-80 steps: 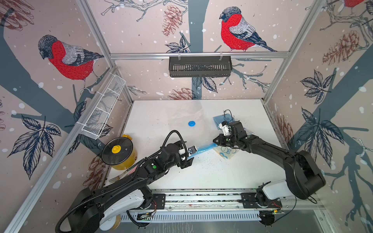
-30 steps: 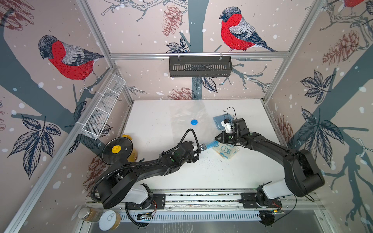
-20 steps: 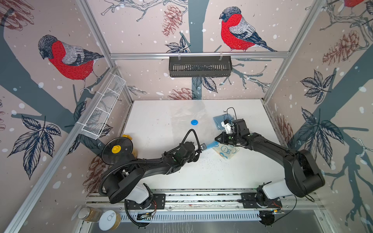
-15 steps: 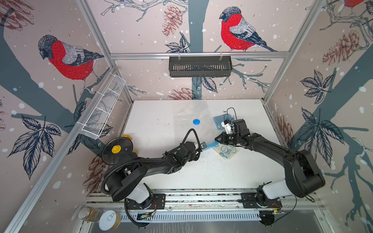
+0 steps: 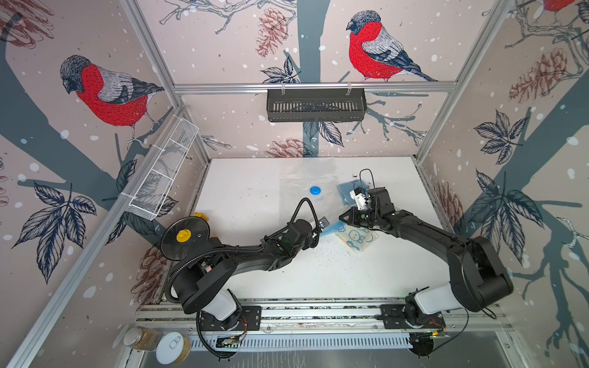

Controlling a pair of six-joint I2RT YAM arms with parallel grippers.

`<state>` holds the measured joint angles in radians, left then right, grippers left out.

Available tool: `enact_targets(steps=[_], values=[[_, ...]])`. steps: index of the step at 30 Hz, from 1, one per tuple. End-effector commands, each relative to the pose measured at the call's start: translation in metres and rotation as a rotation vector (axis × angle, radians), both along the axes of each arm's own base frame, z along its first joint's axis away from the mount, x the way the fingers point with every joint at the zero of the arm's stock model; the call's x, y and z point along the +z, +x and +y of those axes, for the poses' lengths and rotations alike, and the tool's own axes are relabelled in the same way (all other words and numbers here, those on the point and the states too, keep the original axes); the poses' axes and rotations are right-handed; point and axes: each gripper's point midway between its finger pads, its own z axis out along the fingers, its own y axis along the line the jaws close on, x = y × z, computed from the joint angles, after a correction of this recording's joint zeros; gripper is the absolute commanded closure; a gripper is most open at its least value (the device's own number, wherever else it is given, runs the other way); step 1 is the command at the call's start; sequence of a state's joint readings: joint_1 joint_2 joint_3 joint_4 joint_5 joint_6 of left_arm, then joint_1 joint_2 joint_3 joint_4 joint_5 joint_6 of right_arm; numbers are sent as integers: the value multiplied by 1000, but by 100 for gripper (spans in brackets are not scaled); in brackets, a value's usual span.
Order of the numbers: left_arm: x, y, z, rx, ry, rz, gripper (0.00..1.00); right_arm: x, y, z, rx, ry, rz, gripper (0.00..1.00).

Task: Place the folded towel into the vacuum bag
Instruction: Open the vacuum bag at the center of the board.

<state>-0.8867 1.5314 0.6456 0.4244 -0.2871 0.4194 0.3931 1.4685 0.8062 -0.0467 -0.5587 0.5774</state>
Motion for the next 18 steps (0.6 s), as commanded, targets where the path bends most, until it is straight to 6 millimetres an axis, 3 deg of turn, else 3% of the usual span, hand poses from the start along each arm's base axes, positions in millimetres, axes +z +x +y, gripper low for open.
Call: enact_targets(steps=[1,4,6,8,13,18], values=[[11,1,-7,4,-55,30,100,11,9,3,-18,17,-38,88],[24,0,-7,26,-95,44,100,18,18,1,-48,14,-60,69],[33,2,-3,63,-117,45,100,28,25,-2,-82,7,-96,51],[39,6,3,116,-132,52,100,44,33,-8,-125,2,-154,40],[43,13,10,245,-149,126,100,82,37,-23,-200,-17,-295,33],[33,16,-1,292,-153,244,100,116,21,-38,-243,-17,-440,30]])
